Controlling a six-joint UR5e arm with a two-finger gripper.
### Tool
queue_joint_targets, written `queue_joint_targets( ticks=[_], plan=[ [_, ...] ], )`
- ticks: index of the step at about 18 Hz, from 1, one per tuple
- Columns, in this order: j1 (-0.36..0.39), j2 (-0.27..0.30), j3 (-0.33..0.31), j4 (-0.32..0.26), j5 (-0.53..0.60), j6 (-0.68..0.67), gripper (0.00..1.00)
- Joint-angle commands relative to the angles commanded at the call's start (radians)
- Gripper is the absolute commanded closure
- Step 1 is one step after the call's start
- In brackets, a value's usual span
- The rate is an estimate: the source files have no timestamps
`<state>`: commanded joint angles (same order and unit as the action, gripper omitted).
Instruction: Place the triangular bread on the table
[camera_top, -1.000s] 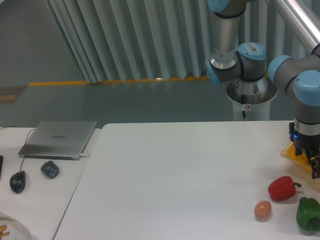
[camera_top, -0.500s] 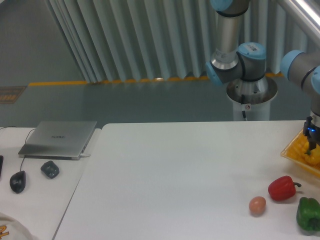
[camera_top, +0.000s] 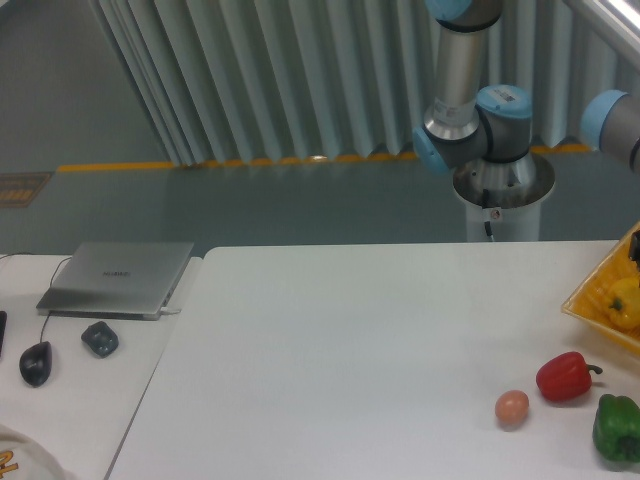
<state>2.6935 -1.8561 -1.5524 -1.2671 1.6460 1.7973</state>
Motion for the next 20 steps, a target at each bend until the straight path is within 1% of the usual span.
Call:
queue_joint_targets(
  ticks=[2,3,5,6,8,9,11,16,17,20],
  plan=[
    [0.025,-0.001,0.0,0.005,0.002,0.089,0.0],
    [0.028,-0.006,0.0,0.005,0.003,0.097,0.0],
    [0.037,-0.017,-0.003,-0.012,0.005,0.076,0.0],
    [0.052,-0.021,-0.014,-0.034,0.003,0.044,0.0],
    [0.084,-0.029,-0.017,-0.075,-0.003,0.049,0.0],
    [0.097,-0.038,-0.021,-0.081,-0.009,0.05,0.0],
    [0.094,-0.058,-0.041,-0.078,0.0,0.045,0.0],
    [0.091,-0.063,-0.029,-0.083,-0.012,0.053,0.0],
    [0.091,-0.066,-0.02,-0.086,-0.015,0.053,0.0],
    [0.094,-0.084,-0.02,-0.077,-0.015,0.06,0.0]
  ],
)
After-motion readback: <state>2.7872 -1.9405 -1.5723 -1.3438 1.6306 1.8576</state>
